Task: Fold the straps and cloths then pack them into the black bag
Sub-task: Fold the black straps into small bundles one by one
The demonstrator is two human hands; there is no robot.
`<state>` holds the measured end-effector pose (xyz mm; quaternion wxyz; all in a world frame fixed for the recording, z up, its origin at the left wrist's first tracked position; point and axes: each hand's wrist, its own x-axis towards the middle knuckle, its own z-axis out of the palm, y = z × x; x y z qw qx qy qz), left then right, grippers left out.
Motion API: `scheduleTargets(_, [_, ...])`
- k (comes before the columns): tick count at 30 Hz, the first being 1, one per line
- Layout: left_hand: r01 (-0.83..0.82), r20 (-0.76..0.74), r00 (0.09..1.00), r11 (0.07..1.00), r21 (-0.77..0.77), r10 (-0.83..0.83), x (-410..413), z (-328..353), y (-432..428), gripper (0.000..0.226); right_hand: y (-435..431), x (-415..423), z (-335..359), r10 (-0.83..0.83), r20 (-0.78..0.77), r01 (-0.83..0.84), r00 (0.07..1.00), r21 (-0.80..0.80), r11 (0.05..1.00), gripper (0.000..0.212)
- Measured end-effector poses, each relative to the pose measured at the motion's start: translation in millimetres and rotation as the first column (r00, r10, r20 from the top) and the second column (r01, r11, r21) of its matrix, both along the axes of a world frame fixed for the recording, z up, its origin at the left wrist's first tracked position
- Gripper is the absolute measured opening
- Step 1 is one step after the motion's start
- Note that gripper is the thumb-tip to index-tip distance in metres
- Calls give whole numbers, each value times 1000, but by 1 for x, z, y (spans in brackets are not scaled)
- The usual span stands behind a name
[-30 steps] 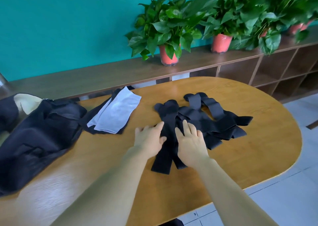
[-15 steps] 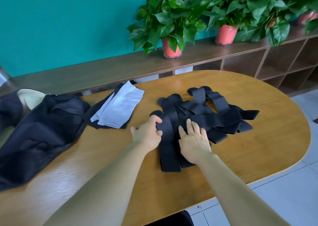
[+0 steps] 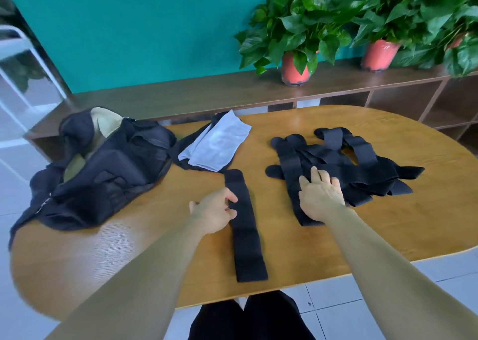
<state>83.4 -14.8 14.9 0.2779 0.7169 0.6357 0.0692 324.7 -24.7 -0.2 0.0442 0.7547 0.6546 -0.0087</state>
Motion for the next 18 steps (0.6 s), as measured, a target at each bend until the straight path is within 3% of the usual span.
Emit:
scheduleTargets(4, [53,-76,996,989,137,-43,-6,2,-4,36,-2,-21,18,90,19,-92,996,140,986,39])
scheduleTargets(7, [201,-123,977,949,243,-176,-9,4,-16,56,-4,-46,29,252,17,-250,968,195,948,41])
scheduleTargets(10, [394,-189,912,907,147,-365,-14,-2,-31,83,-5,-74,30,420,-72,-405,905,162,900,44])
scheduleTargets(13, [469,-276,857,881,65,-436,-21,-13,-38,97,0,-96,22,495,-127,-487,860,90,869,46])
scheduleTargets(18, [542,-260,818,839,50,-513,-26,-20,-41,102,6,-105,8,440,-150,-456,885,-91,885,40])
